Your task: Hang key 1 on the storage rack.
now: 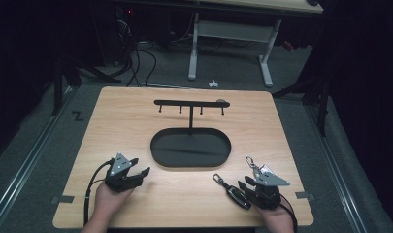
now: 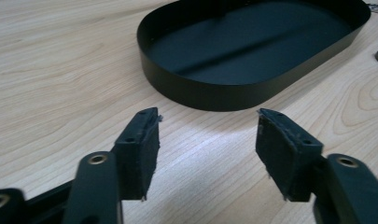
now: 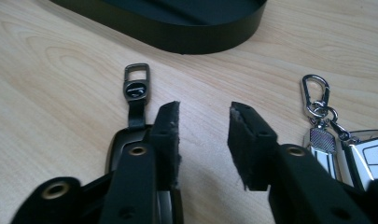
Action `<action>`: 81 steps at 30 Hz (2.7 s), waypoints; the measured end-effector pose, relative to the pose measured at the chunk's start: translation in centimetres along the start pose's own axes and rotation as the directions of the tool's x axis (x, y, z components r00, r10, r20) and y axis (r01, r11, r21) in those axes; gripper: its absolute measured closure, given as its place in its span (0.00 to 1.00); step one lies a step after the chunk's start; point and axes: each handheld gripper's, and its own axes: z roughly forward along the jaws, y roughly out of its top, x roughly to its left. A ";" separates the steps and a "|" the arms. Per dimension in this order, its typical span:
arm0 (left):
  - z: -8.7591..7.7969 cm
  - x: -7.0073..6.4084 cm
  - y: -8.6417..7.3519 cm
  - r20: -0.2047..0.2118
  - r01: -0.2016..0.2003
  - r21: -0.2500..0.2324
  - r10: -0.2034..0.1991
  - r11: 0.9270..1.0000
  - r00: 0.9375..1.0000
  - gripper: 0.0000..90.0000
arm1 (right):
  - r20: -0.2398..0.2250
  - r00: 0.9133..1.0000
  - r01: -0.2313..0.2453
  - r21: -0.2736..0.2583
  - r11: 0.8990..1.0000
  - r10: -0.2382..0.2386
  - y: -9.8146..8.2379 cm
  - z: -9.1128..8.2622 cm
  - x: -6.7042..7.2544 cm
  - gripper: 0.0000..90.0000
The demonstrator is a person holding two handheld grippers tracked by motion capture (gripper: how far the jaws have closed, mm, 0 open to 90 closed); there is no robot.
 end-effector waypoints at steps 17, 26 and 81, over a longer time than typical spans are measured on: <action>0.4 -1.0 1.2 -0.018 -0.060 -0.059 0.059 0.996 0.998 0.50 | 0.058 0.997 -0.059 0.181 0.982 0.049 3.5 1.6 -0.1 0.51; -0.6 0.1 0.8 -0.039 -0.013 -0.076 0.010 0.997 0.999 0.45 | 0.053 0.998 -0.055 0.303 0.951 0.041 5.3 2.2 0.0 0.39; 0.2 -1.1 0.4 -0.019 -0.110 -0.031 0.109 0.993 0.994 0.42 | -0.177 0.976 0.218 0.709 0.671 -0.130 9.4 8.4 3.5 0.67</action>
